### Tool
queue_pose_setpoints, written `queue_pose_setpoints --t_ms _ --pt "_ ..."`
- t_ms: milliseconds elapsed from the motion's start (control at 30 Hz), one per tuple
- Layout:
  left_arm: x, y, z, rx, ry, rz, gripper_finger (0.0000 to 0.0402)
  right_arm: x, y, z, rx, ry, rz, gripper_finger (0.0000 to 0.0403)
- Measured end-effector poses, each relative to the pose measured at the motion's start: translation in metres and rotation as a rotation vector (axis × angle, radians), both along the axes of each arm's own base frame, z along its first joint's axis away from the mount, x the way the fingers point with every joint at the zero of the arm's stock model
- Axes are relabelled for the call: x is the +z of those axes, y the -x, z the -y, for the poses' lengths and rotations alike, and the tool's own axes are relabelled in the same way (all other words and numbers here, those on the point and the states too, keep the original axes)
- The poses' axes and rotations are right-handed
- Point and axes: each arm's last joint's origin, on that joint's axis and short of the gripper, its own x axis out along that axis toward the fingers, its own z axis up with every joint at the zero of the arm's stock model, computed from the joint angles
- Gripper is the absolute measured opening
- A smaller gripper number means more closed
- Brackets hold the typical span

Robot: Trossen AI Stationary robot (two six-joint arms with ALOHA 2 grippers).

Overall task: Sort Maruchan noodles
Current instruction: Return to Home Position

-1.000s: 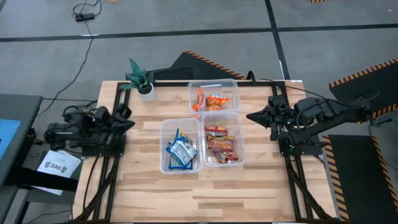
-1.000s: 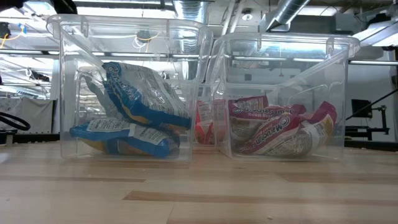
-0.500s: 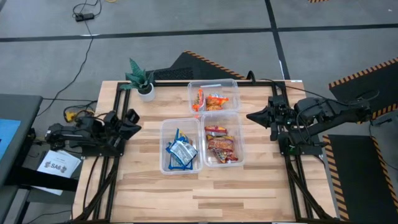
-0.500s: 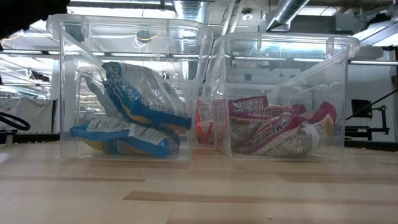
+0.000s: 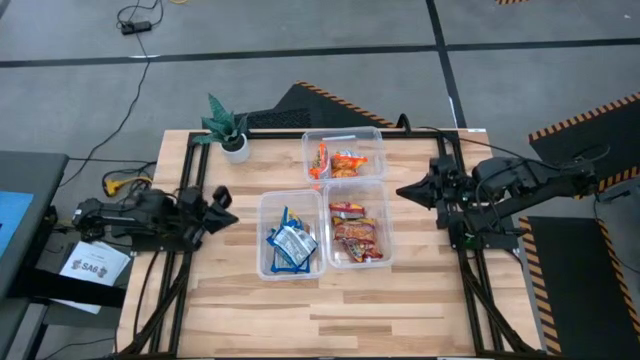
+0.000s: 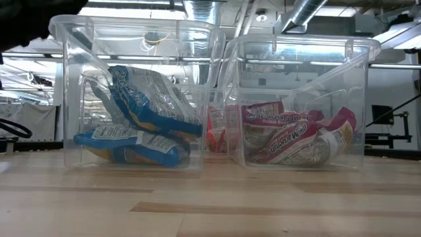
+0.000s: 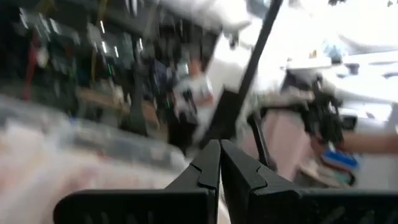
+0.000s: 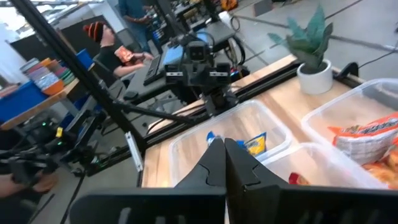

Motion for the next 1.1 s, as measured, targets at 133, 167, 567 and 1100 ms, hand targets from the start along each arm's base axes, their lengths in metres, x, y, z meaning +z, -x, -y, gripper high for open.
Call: queue_pose_setpoints --t_ms 133,167,567,1100 --pt "-0.015 -0.005 0.002 -0.06 0.013 -0.172 0.0 -0.002 0.0 -0.001 0.04 -0.005 -0.025 0.0007" --pt "-0.018 -0.006 0.002 -0.061 0.012 -0.204 0.0 -0.003 0.0 -0.001 0.049 -0.005 -0.031 0.0007" --pt "-0.034 -0.008 0.002 -0.056 -0.008 -0.362 0.0 -0.004 0.001 -0.001 0.053 -0.002 -0.048 0.0007" --pt "-0.036 -0.009 -0.001 0.066 -0.026 -0.378 0.0 -0.005 0.001 -0.002 0.077 -0.006 -0.053 0.0007"
